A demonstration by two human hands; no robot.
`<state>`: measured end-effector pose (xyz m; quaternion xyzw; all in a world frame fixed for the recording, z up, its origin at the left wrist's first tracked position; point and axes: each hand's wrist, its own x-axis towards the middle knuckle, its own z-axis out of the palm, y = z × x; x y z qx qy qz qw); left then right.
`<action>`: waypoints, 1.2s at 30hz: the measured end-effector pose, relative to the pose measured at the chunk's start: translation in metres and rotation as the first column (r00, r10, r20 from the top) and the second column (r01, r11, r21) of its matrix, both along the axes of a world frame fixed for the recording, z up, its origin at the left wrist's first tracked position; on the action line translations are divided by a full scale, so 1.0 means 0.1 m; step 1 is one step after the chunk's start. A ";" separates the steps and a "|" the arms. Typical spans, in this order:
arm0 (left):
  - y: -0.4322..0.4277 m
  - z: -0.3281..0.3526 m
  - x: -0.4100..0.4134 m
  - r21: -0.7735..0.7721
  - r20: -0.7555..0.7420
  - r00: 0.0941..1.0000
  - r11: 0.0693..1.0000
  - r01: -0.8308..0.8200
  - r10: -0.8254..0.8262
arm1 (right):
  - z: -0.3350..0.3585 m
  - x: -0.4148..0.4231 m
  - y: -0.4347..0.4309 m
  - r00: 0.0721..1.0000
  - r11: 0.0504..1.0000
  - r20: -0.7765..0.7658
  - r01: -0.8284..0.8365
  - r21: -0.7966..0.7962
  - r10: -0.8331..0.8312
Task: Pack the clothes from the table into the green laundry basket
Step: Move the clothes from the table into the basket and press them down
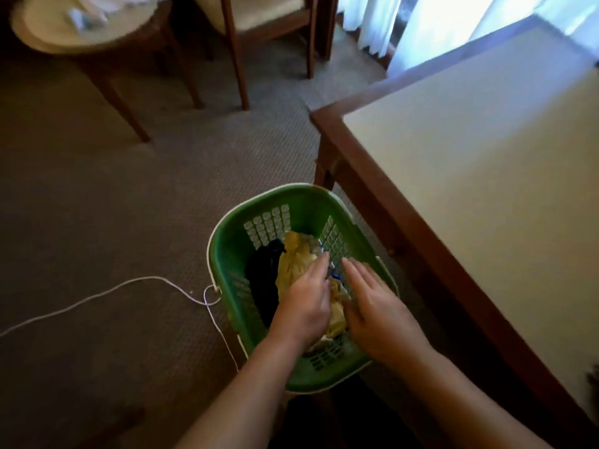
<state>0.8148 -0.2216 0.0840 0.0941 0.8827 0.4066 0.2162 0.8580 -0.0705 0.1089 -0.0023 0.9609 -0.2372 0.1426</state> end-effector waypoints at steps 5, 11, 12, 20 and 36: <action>0.21 0.73 0.10 0.020 -0.125 0.981 0.988 0.153 -0.150 | 0.78 0.24 0.13 0.977 0.988 -0.151 0.147 -0.052 -0.153; 0.64 1.35 0.24 0.064 -0.223 0.929 0.946 0.316 -0.296 | 1.35 0.62 0.47 0.913 0.951 -0.268 0.301 -0.068 -0.308; 0.74 1.44 0.26 0.072 -0.242 0.916 0.936 0.344 -0.318 | 1.43 0.69 0.55 0.896 0.939 -0.282 0.336 -0.074 -0.342; 1.71 1.85 0.55 0.054 -0.373 0.748 0.792 0.609 -0.549 | 1.83 1.48 1.24 0.721 0.787 -0.347 0.610 -0.090 -0.599; 3.69 1.90 1.62 -0.039 -0.249 0.465 0.489 0.872 -0.850 | 1.58 2.95 3.02 0.518 0.466 -0.091 0.823 0.324 -0.851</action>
